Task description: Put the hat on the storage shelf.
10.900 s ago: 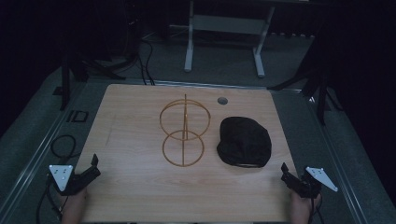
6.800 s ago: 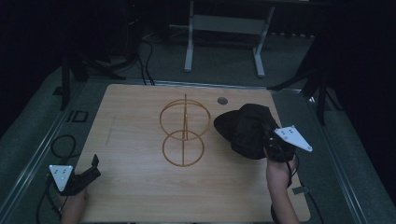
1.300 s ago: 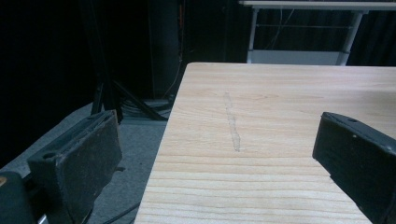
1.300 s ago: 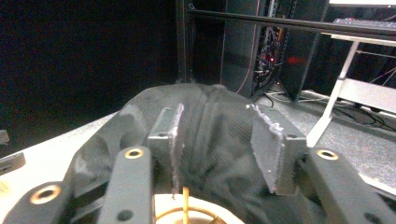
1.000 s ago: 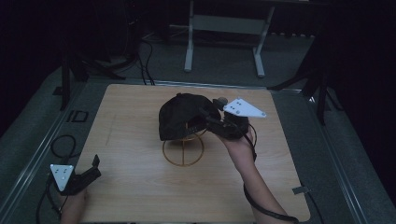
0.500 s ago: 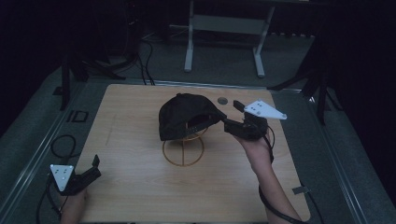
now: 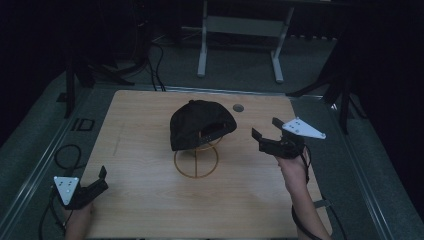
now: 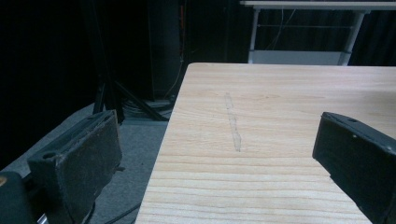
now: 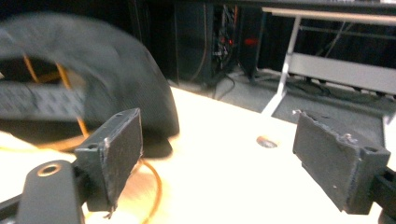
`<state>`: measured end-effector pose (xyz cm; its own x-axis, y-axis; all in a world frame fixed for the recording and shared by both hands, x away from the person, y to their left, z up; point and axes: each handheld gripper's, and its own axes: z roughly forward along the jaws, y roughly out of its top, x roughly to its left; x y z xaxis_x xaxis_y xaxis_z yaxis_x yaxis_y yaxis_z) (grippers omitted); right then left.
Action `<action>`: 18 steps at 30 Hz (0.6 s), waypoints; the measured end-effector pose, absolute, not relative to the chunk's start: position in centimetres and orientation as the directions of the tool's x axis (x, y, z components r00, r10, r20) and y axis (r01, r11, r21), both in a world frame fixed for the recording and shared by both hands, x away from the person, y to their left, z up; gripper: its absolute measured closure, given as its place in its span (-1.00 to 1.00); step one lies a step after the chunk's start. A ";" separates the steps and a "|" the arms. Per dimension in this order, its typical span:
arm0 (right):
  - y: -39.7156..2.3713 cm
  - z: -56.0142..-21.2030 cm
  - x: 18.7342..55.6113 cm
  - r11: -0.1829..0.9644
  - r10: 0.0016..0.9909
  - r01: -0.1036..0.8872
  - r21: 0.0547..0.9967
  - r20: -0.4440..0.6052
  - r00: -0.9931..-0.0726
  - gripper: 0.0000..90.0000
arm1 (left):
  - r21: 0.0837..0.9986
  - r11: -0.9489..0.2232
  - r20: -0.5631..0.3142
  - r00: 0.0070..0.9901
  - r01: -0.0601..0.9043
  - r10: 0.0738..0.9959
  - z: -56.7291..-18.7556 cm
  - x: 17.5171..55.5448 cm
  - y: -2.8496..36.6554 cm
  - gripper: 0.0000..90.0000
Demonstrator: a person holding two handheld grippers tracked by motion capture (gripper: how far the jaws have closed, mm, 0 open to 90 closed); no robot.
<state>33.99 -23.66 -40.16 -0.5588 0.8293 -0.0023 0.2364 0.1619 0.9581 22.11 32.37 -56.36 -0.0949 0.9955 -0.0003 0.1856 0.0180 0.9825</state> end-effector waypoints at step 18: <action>-30.8 -46.9 33.6 0.150 0.914 0.319 0.936 -0.008 -0.406 -0.72 | 0.983 0.018 0.000 -0.096 0.185 0.995 -56.4 22.1 32.4 -0.96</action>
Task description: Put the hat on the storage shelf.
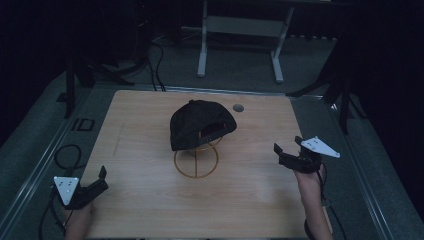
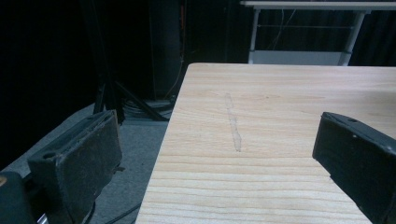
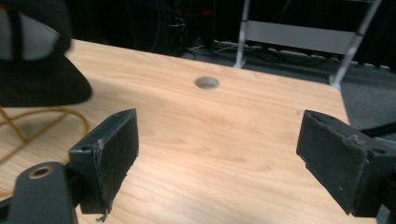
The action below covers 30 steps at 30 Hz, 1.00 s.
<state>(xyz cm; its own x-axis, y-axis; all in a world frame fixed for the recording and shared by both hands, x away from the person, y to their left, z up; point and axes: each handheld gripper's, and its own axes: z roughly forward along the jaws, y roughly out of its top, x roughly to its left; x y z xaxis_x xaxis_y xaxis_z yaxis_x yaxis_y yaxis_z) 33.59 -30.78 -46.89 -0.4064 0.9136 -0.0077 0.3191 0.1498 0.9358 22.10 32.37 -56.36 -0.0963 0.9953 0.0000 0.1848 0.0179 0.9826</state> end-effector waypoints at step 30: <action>-38.4 -53.9 29.7 0.082 0.981 0.421 0.903 0.000 -0.192 -0.70 | 0.983 0.017 0.002 -0.099 0.185 0.995 -56.4 22.1 32.3 -0.96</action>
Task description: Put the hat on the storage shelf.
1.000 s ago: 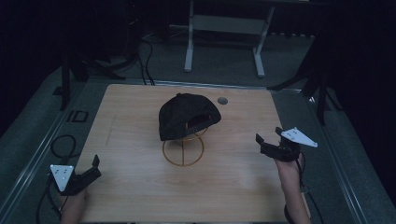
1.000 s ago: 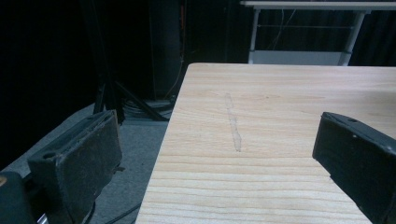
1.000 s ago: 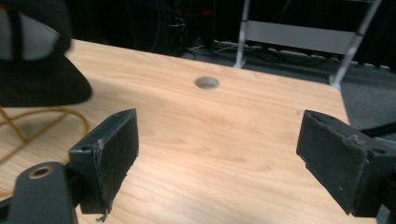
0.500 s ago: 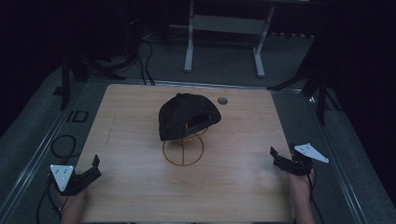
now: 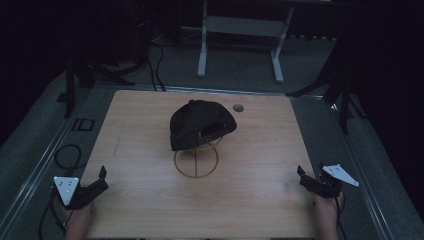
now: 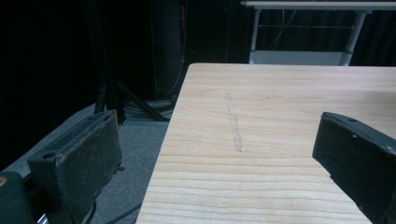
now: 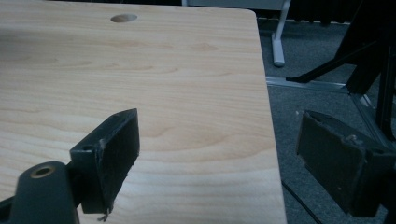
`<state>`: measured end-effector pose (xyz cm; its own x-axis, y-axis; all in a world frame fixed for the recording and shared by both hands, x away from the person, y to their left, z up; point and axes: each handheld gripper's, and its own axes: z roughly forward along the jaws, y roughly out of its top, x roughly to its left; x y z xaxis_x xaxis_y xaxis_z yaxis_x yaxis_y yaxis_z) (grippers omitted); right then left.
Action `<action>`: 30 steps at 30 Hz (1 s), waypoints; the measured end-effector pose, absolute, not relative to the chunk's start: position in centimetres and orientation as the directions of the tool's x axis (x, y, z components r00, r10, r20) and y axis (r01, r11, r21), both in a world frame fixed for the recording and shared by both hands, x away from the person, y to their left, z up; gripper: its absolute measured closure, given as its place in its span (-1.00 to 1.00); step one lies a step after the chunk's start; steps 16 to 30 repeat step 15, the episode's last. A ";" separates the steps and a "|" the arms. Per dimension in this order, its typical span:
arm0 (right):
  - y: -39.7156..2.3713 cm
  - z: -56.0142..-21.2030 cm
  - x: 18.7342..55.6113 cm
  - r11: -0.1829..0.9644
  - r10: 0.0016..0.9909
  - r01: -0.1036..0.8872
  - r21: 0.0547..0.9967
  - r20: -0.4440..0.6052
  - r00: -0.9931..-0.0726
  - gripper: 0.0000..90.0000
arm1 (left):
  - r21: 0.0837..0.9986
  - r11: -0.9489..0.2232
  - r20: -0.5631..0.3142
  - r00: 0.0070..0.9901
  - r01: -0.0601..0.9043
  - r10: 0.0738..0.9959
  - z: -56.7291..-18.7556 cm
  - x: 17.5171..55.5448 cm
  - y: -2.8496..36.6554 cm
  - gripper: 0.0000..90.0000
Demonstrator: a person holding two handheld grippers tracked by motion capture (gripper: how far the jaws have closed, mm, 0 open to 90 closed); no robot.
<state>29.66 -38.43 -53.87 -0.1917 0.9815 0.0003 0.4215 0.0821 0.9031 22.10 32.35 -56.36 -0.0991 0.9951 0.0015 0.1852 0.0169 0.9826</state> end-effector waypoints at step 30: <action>-38.4 -54.9 29.1 0.128 0.982 0.437 0.891 -0.051 -0.183 -0.69 | 0.983 0.019 -0.001 -0.096 0.184 0.995 -56.4 22.1 32.4 -0.96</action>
